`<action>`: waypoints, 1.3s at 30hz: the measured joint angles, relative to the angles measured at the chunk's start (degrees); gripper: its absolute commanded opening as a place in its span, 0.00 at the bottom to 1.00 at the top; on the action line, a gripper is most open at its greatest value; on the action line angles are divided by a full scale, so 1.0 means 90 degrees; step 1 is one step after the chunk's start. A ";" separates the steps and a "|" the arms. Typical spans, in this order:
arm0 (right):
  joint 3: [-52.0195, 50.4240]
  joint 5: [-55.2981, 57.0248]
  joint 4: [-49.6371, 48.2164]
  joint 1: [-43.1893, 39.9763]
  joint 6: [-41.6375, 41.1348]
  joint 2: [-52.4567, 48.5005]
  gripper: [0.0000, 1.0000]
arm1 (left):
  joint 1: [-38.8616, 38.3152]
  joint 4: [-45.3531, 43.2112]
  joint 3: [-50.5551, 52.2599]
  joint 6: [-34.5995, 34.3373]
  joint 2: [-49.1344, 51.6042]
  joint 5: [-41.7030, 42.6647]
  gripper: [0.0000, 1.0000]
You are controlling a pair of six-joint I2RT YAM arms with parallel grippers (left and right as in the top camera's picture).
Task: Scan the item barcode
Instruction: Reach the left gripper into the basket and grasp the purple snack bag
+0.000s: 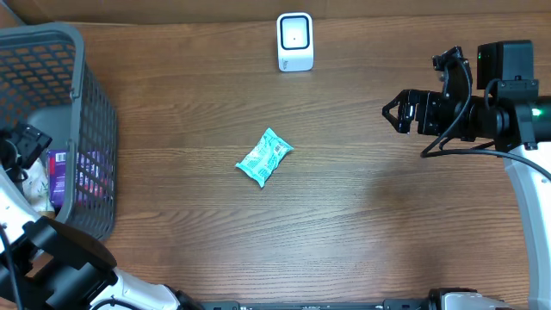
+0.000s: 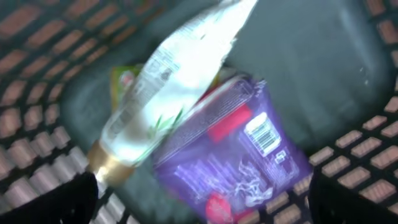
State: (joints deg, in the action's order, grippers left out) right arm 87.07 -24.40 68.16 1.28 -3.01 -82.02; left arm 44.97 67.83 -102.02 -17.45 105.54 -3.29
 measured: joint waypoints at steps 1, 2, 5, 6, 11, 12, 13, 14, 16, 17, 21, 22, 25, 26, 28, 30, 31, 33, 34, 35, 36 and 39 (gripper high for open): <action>0.0000 0.0000 -0.0002 0.0000 0.0002 0.0000 1.00 | -0.0019 -0.0318 0.0209 0.0136 0.0000 0.0078 1.00; 0.0000 0.0000 -0.0002 0.0000 0.0000 0.0000 1.00 | -0.0032 -0.0578 0.0406 0.0233 0.0000 0.0134 1.00; 0.0000 0.0002 -0.0002 0.0000 0.0005 0.0000 1.00 | -0.0083 -0.1178 0.1030 0.0532 0.0000 0.0304 1.00; 0.0000 0.0000 -0.0002 0.0000 0.0000 0.0000 1.00 | -0.0083 -0.1338 0.1241 0.0648 0.0000 0.0384 1.00; 0.0000 0.0002 -0.0002 0.0000 0.0002 0.0000 1.00 | -0.0112 -0.2089 0.2191 0.1280 0.0000 0.0964 1.00; 0.0000 0.0002 -0.0002 -0.0002 0.0002 0.0000 1.00 | -0.0112 -0.2229 0.2336 0.1360 0.0000 0.1013 1.00; 0.0000 0.0000 0.0000 0.0000 0.0002 0.0000 1.00 | -0.0112 -0.2353 0.2446 0.1445 -0.0002 0.1039 1.00; 0.0000 0.0000 0.0000 0.0000 0.0002 0.0000 1.00 | -0.0104 -0.2448 0.2528 0.1491 -0.0007 0.1066 1.00; 0.0000 0.0002 -0.0002 0.0000 0.0002 0.0000 1.00 | -0.0095 -0.2640 0.2696 0.1566 -0.0051 0.1100 0.97; 0.0000 0.0000 -0.0002 -0.0002 0.0002 0.0000 1.00 | -0.0095 -0.2722 0.2776 0.1605 -0.0090 0.1105 0.93; 0.0000 0.0000 -0.0005 0.0000 0.0002 0.0000 1.00 | -0.0075 -0.2929 0.2960 0.1664 -0.0168 0.1059 0.41; 0.0000 0.0002 -0.0005 -0.0002 0.0002 0.0000 1.00 | -0.0068 -0.2960 0.2965 0.1693 -0.0168 0.1052 0.28; 0.0000 0.0000 -0.0002 0.0000 0.0002 0.0000 1.00 | -0.0068 -0.2982 0.2963 0.1770 -0.0211 0.1035 0.18; 0.0000 0.0000 -0.0002 0.0000 0.0002 0.0000 1.00 | -0.0070 -0.2977 0.2965 0.1797 -0.0228 0.1035 0.17; 0.0000 0.0002 -0.0005 0.0000 0.0000 0.0000 1.00 | -0.0068 -0.2973 0.2963 0.1792 -0.0238 0.1035 0.12; 0.0000 0.0002 -0.0002 0.0000 0.0000 0.0000 1.00 | -0.0068 -0.2931 0.2951 0.1768 -0.0238 0.1035 0.04; 0.0000 0.0002 -0.0002 0.0000 0.0000 0.0000 1.00 | -0.0068 -0.2851 0.2905 0.1753 -0.0238 0.1035 0.04; 0.0000 0.0000 -0.0002 0.0000 0.0000 0.0000 1.00 | -0.0068 -0.2591 0.2749 0.1707 -0.0236 0.1025 0.04; 0.0000 0.0002 0.0000 0.0000 0.0002 0.0000 1.00 | -0.0068 -0.2395 0.2611 0.1656 -0.0231 0.1010 0.04; 0.0000 0.0000 0.0000 0.0000 0.0000 0.0000 1.00 | -0.0068 -0.2137 0.2426 0.1625 -0.0216 0.1008 0.04; 0.0000 0.0000 0.0000 0.0000 0.0000 0.0000 1.00 | -0.0070 -0.1962 0.2276 0.1610 -0.0202 0.1008 0.04; 0.0000 0.0002 -0.0002 0.0000 0.0000 0.0000 1.00 | -0.0070 -0.1146 0.1430 0.1581 -0.0114 0.1061 0.04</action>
State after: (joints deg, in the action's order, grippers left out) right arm 87.07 -24.38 68.14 1.28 -3.01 -82.02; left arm 44.34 57.52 -89.14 -3.22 104.51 6.26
